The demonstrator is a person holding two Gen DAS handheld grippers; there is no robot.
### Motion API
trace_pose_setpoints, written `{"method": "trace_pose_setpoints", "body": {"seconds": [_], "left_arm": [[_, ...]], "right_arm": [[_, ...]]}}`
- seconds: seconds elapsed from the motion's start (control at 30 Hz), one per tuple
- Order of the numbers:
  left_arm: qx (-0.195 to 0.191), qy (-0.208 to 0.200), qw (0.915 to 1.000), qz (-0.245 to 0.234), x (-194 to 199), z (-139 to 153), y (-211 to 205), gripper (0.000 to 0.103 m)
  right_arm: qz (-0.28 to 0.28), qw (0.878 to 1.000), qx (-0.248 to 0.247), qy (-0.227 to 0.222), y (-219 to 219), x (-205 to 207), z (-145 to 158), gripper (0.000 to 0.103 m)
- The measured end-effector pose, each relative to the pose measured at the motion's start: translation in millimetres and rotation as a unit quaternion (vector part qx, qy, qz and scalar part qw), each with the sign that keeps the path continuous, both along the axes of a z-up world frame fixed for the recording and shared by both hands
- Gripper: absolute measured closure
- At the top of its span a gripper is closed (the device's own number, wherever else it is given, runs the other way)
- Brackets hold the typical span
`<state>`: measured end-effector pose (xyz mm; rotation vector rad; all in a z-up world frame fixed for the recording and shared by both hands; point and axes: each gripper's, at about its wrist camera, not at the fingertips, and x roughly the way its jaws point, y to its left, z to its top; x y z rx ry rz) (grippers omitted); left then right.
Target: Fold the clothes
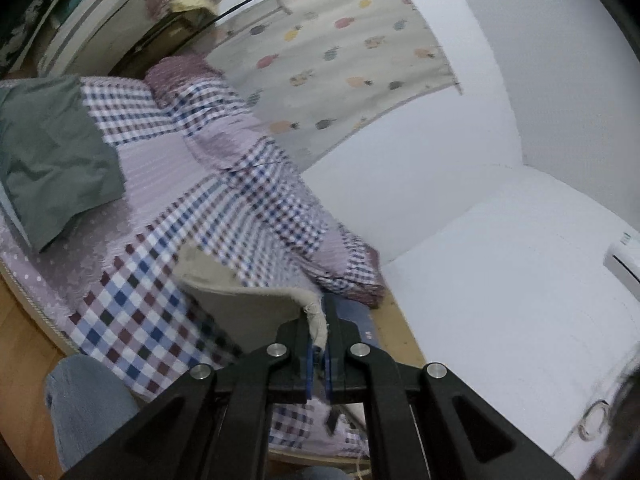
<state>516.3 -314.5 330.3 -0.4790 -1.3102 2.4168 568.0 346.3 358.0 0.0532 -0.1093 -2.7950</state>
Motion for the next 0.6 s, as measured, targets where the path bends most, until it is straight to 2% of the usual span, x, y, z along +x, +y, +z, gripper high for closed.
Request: {"method": "trace_pose_setpoints", "body": {"seconds": [0.07,0.2,0.27,0.6], "left_arm": [[-0.004,0.008,0.9999,-0.008,5.1,8.7,4.8,0.102],[-0.010,-0.019,0.9997,-0.009,-18.8,9.4,7.9,0.102],[-0.010,-0.042,0.9990,-0.010,-40.7,6.0,9.0,0.102],[-0.018,-0.132,0.9910,-0.012,-170.6,-9.5,13.4,0.102]], "right_arm": [[-0.006,1.000,-0.005,-0.015,3.0,-9.8,-0.7,0.101],[-0.020,0.999,-0.015,-0.048,8.6,-33.1,-3.5,0.101],[-0.026,0.997,-0.020,-0.065,11.4,-44.7,-4.9,0.101],[-0.031,0.985,-0.004,-0.170,2.8,-179.8,-20.4,0.101]]}}
